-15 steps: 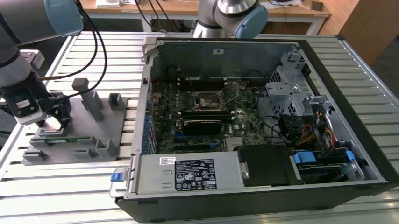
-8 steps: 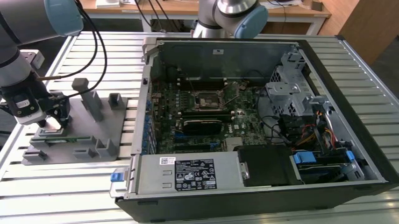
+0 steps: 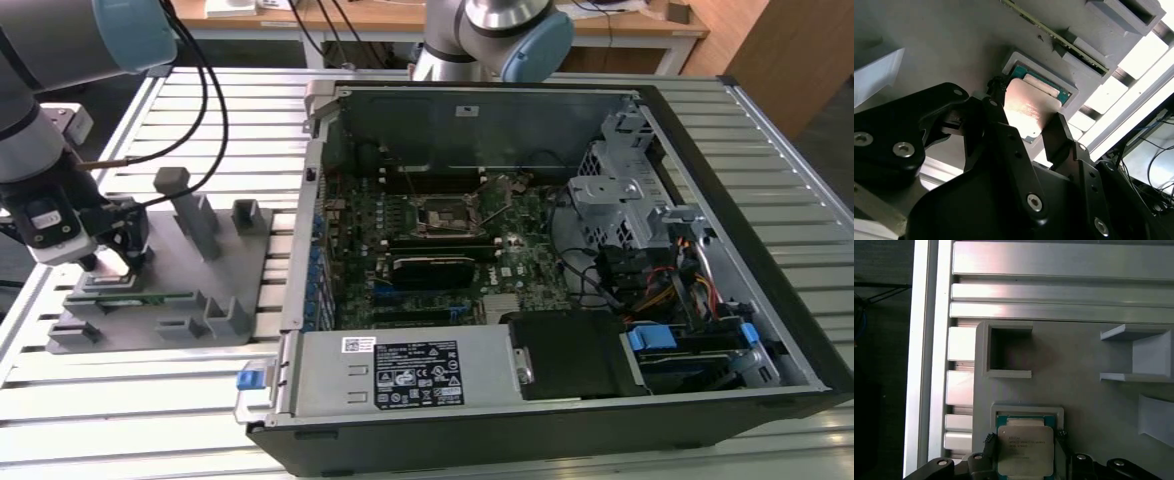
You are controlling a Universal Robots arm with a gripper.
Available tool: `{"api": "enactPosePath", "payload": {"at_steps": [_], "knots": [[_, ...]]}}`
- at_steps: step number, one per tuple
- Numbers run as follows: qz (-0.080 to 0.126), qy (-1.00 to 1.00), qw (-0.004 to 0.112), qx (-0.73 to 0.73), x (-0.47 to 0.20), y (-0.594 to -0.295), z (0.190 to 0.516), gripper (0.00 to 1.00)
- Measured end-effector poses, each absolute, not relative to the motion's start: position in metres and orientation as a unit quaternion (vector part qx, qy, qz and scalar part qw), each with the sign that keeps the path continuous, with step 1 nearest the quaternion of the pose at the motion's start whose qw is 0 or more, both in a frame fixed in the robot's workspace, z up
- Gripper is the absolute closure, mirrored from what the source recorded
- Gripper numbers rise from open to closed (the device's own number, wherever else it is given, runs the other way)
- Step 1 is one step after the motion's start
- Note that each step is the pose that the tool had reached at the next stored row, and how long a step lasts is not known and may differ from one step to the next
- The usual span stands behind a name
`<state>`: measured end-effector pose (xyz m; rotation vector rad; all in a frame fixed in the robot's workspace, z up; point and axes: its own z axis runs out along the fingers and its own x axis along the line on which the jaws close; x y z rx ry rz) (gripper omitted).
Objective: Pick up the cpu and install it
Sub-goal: 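Pick up the cpu and move it towards the insertion slot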
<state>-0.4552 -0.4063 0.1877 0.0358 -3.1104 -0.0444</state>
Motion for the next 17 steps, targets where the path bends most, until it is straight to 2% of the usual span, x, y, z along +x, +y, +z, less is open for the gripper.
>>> {"api": "enactPosePath", "payload": {"at_steps": [17], "knots": [[-0.014,-1.000,0.015,0.012,-0.4552,-0.4063,0.1954,0.46]]}}
